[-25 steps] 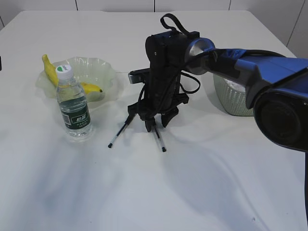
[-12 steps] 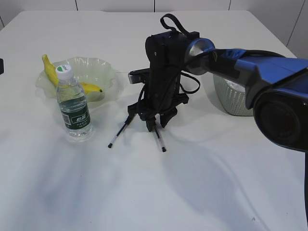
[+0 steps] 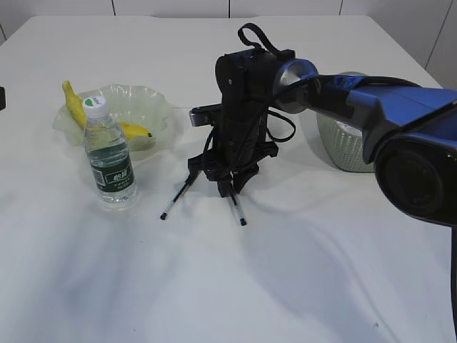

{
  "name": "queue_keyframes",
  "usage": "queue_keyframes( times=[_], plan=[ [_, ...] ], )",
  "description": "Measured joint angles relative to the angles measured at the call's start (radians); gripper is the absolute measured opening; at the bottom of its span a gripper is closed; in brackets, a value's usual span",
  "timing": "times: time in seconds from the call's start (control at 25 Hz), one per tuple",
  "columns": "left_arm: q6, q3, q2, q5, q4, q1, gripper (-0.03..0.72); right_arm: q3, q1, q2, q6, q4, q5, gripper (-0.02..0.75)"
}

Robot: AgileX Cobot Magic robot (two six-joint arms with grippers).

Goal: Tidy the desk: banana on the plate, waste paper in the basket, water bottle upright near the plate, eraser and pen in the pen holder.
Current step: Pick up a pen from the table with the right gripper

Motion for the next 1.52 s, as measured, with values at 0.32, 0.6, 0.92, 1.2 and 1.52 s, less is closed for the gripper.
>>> queue_keyframes(
  times=[0.32,0.6,0.92,1.2,1.52],
  plan=[
    [0.0,0.0,0.0,0.0,0.0,0.0,0.551,0.0,0.0,0.0,0.0,0.008,0.0,0.099],
    [0.0,0.0,0.0,0.0,0.0,0.0,0.551,-0.002,0.0,0.0,-0.002,0.008,-0.002,0.056],
    [0.0,0.0,0.0,0.0,0.0,0.0,0.551,-0.037,0.0,0.002,-0.002,0.009,-0.002,0.055],
    [0.0,0.0,0.0,0.0,0.0,0.0,0.551,-0.039,0.0,-0.038,-0.017,0.02,-0.002,0.043],
    [0.0,0.0,0.0,0.0,0.0,0.0,0.551,0.028,0.0,-0.157,-0.037,0.006,-0.002,0.042]
  ],
)
